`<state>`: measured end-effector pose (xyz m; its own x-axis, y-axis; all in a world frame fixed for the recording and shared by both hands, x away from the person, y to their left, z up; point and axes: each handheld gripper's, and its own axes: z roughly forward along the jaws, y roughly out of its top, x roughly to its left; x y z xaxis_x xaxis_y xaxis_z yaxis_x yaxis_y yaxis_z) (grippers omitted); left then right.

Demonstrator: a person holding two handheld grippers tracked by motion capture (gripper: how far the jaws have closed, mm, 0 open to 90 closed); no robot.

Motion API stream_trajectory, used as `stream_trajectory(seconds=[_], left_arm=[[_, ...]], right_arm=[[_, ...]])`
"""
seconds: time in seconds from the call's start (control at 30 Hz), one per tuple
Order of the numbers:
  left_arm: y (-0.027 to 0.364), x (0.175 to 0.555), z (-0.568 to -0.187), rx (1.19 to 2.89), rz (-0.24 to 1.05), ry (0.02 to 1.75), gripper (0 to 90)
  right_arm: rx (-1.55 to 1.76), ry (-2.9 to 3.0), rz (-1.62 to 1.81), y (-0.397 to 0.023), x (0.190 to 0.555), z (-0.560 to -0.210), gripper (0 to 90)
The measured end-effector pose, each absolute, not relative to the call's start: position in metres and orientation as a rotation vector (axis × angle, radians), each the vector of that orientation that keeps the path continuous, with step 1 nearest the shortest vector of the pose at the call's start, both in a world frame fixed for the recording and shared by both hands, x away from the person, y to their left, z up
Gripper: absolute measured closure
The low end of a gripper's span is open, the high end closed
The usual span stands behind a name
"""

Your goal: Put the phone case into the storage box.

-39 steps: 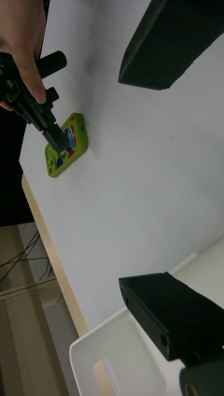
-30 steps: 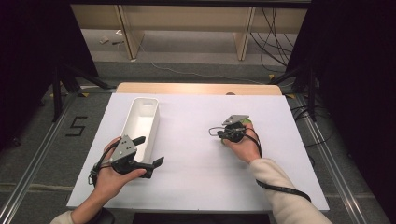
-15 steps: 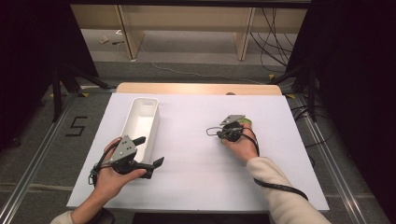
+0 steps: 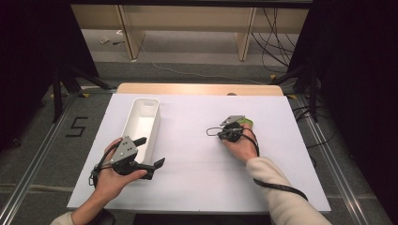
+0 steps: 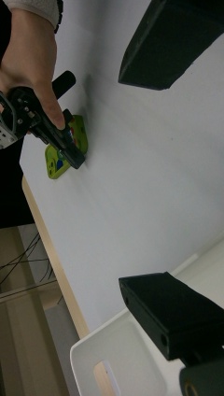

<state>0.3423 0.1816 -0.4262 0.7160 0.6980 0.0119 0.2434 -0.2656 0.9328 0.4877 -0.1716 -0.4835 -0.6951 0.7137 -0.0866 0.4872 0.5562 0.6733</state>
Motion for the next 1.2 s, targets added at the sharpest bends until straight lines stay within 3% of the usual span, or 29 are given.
stream_trajectory(seconds=[1.2], left_arm=[[0.182,0.342,-0.425,1.83,0.526,0.734,3.5]], right_arm=[[1.121,2.492,0.802,-0.189,0.483,-0.477,90.0]])
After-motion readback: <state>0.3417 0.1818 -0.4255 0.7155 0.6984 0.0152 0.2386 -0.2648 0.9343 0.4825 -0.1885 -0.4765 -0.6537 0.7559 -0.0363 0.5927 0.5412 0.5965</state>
